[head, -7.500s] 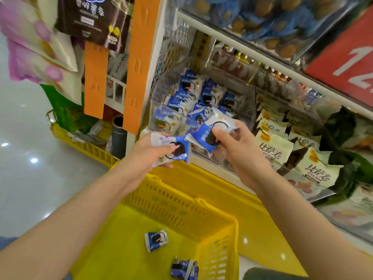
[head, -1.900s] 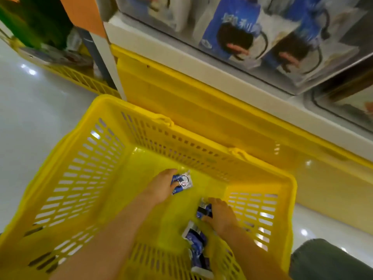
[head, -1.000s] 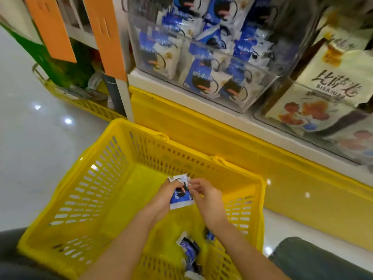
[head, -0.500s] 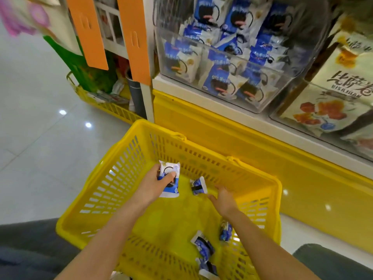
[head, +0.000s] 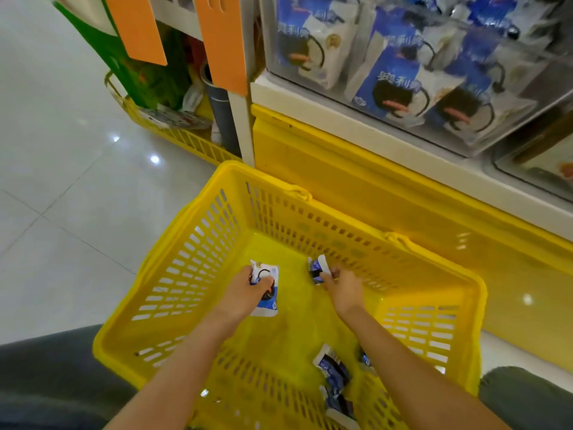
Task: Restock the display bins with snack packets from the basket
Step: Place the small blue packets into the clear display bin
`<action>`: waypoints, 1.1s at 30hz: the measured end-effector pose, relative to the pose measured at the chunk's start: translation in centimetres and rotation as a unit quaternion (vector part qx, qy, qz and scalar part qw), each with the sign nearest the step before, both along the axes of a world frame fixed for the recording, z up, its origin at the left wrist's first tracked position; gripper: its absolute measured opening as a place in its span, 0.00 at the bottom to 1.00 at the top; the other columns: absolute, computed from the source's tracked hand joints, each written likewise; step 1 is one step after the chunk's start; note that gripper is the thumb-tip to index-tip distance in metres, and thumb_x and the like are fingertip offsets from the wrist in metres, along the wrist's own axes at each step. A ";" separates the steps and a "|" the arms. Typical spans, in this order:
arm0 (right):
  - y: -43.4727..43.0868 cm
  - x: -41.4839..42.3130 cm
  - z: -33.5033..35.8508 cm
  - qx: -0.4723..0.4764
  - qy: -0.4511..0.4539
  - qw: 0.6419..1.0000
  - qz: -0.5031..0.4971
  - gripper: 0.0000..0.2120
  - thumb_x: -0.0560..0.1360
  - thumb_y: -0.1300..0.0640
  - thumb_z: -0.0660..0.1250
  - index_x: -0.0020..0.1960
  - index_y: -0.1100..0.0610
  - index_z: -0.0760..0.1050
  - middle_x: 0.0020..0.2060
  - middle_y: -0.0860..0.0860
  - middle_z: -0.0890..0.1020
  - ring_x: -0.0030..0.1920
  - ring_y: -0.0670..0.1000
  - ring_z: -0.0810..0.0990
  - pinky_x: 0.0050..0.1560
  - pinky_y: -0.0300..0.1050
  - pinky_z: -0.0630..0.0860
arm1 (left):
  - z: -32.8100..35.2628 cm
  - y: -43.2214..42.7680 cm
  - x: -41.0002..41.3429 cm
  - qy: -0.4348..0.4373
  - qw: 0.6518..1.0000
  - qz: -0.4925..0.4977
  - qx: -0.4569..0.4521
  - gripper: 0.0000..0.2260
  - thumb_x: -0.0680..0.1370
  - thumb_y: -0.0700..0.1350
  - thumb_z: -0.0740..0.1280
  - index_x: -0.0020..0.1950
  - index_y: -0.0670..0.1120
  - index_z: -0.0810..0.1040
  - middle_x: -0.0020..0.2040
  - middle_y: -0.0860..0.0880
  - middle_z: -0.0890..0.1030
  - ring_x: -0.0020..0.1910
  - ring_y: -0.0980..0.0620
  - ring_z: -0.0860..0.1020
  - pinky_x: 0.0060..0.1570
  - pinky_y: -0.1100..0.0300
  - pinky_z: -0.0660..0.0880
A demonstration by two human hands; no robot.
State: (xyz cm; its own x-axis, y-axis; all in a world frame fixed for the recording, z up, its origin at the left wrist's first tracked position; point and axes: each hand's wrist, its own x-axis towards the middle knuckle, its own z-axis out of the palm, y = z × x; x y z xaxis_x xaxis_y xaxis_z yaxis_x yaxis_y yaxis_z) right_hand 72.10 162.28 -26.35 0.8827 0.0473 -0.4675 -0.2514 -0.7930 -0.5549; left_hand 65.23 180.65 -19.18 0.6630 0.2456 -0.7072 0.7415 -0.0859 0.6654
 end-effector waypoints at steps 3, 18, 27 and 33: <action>1.0 -1.2 3.2 0.081 -0.108 0.990 0.047 0.05 0.75 0.57 0.68 0.46 0.59 0.76 0.40 0.49 0.79 0.39 0.49 0.77 0.39 0.46 0.73 | 0.1 -0.8 -0.1 0.033 0.999 0.039 -0.019 0.11 0.81 0.46 0.59 0.60 0.42 0.70 0.53 0.45 0.72 0.51 0.48 0.72 0.44 0.58 0.66; 1.2 -3.0 21.7 0.322 -0.120 0.937 0.055 0.08 0.76 0.59 0.64 0.54 0.52 0.70 0.49 0.48 0.77 0.45 0.41 0.78 0.44 0.39 0.78 | 12.3 -3.0 0.8 -0.307 0.944 0.058 -0.109 0.08 0.76 0.47 0.65 0.55 0.52 0.74 0.50 0.56 0.81 0.46 0.65 0.80 0.43 0.70 0.76; 1.7 -2.4 30.3 0.319 -0.032 0.944 0.079 0.09 0.73 0.60 0.69 0.53 0.56 0.75 0.49 0.52 0.81 0.47 0.47 0.81 0.46 0.40 0.79 | 20.9 -0.9 2.4 -0.364 0.924 -0.107 -0.045 0.13 0.78 0.49 0.62 0.60 0.45 0.72 0.54 0.51 0.80 0.51 0.60 0.79 0.50 0.66 0.76; 2.9 1.1 34.9 0.316 -0.152 0.936 0.017 0.10 0.74 0.53 0.69 0.54 0.51 0.75 0.50 0.48 0.82 0.48 0.42 0.81 0.47 0.36 0.77 | 22.8 0.2 4.0 -0.343 0.935 -0.015 -0.094 0.13 0.79 0.53 0.60 0.60 0.50 0.71 0.53 0.53 0.78 0.49 0.60 0.77 0.44 0.69 0.72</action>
State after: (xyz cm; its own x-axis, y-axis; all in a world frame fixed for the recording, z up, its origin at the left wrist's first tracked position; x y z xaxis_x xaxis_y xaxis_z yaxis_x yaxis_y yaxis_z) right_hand 73.17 165.16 8.54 0.9633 0.2608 -0.0631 0.0147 -0.2859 -0.9581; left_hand 69.19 180.83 3.59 0.9806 0.1343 -0.1427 0.1347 0.0667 0.9886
